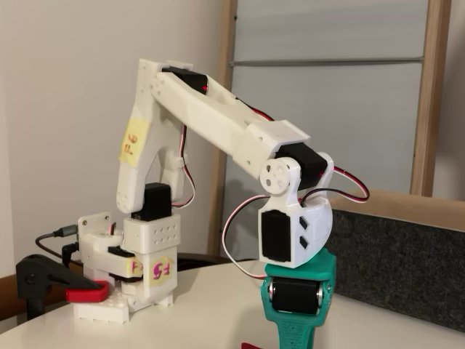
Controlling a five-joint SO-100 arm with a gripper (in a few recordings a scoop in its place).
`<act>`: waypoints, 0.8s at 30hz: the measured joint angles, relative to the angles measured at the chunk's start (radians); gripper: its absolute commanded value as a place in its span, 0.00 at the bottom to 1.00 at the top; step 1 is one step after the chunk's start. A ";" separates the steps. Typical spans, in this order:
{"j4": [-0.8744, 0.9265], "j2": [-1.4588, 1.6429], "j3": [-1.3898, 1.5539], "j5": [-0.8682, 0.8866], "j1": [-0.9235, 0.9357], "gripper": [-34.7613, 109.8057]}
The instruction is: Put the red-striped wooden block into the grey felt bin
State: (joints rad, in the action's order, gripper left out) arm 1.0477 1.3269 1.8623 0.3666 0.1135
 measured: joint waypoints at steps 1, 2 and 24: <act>-0.002 0.000 0.000 0.006 0.006 0.38; -0.005 0.000 0.000 0.008 0.011 0.38; -0.008 -0.003 0.005 0.219 0.181 0.35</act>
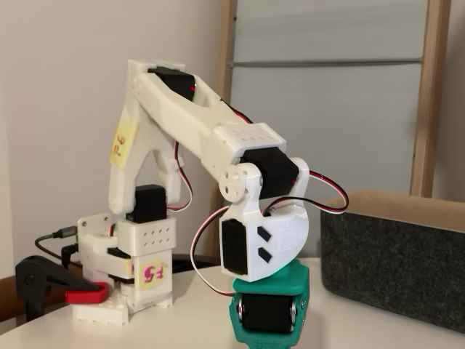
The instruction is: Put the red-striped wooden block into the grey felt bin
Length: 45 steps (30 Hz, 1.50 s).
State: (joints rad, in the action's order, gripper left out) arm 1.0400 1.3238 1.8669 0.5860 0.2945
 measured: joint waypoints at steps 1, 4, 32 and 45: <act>0.000 0.000 0.000 -0.005 0.000 0.35; 0.000 0.000 0.000 -0.020 0.000 0.34; 0.000 0.098 0.026 0.126 0.077 0.29; 0.000 0.371 0.028 0.350 0.150 0.29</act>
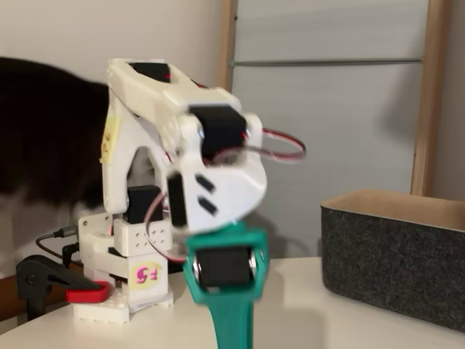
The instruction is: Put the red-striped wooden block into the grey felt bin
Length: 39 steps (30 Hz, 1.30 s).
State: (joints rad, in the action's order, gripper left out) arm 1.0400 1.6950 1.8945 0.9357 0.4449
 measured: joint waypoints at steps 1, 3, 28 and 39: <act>0.000 0.028 0.000 0.017 -0.005 0.29; 0.000 0.078 0.000 0.038 -0.005 0.29; -0.144 0.420 -0.052 -0.112 -0.693 0.29; -0.250 0.357 -0.092 -0.295 -0.957 0.28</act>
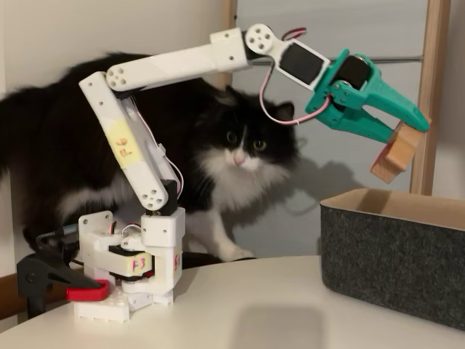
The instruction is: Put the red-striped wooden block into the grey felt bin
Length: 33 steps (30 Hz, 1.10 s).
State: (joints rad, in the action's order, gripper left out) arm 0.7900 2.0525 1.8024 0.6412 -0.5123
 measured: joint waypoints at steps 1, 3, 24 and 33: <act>0.000 -0.025 -0.025 -0.015 -0.011 0.28; 0.000 -0.083 -0.071 -0.044 -0.040 0.28; -0.028 -0.563 -0.394 -0.305 -0.138 0.43; 0.086 -0.572 -0.397 -0.347 -0.138 0.47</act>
State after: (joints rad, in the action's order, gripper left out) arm 0.8759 1.4803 1.4051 0.2945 -0.6504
